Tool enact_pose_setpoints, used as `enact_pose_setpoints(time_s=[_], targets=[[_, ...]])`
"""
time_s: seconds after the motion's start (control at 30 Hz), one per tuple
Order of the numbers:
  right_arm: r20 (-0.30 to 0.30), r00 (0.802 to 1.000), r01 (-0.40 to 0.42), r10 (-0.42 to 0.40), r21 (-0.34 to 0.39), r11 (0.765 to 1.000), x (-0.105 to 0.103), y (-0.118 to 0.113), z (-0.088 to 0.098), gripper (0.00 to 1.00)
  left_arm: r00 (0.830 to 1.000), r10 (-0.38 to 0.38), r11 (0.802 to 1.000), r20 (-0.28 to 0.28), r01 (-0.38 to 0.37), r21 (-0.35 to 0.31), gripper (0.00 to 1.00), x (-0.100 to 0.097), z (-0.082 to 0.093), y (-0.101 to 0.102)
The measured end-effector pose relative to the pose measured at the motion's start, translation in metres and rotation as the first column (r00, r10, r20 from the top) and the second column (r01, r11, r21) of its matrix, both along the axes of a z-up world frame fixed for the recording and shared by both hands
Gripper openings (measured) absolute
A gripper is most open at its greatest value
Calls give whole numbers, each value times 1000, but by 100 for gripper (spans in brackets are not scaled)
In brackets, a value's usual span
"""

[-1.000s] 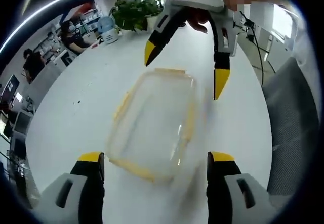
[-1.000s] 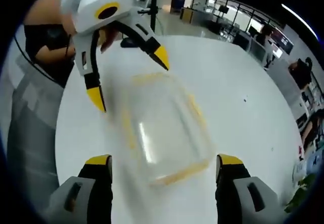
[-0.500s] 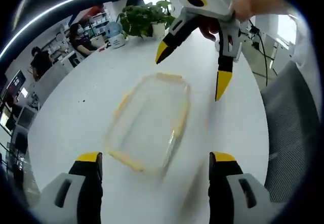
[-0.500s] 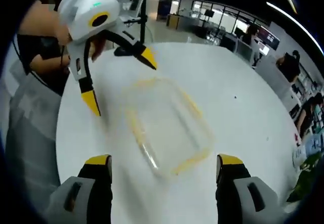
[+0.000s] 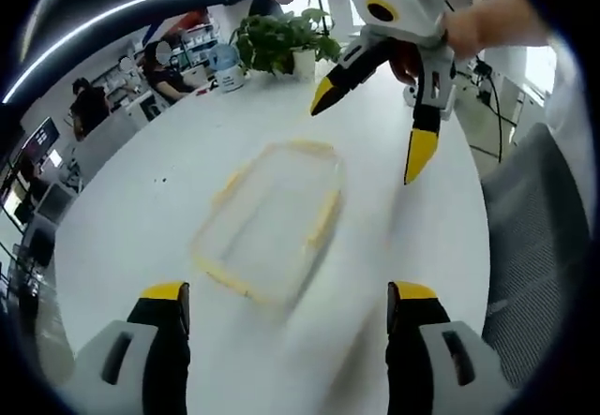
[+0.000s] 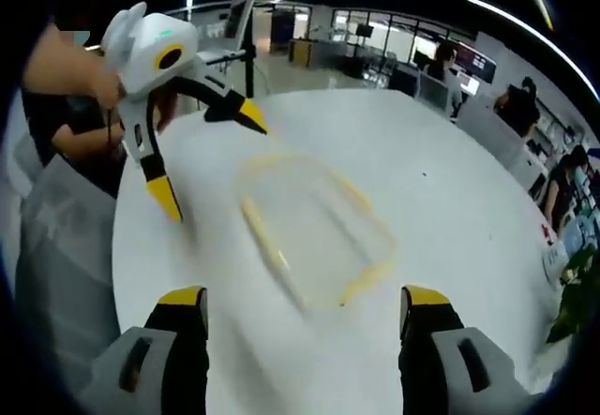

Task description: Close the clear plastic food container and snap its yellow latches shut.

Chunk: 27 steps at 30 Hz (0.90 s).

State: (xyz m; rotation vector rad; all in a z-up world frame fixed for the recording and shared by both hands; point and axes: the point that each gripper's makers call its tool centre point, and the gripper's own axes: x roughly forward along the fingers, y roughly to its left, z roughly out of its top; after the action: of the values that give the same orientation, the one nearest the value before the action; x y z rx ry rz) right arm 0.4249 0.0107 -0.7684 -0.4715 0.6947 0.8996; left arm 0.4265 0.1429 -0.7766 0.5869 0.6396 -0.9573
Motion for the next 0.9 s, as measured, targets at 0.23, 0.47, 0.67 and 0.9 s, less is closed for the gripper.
enact_pose_setpoints(time_s=[0.23,0.47,0.67,0.9], targets=[[16,1000,26,-26,26,999,-12,-4,3,85,999,47,998,1,-47,-36,88,-9,7,9],[14,997,68,-70,88,994,-25,-11,5,86,997,77,995,-27,-78,-64,88,-26,1,16],[20,995,91,-94,104,990,-35,-21,5,85,994,101,991,-37,-104,-84,88,-36,0,19],[33,993,111,-116,126,986,-45,-25,5,85,992,110,989,-53,-115,-95,89,-48,-5,23]])
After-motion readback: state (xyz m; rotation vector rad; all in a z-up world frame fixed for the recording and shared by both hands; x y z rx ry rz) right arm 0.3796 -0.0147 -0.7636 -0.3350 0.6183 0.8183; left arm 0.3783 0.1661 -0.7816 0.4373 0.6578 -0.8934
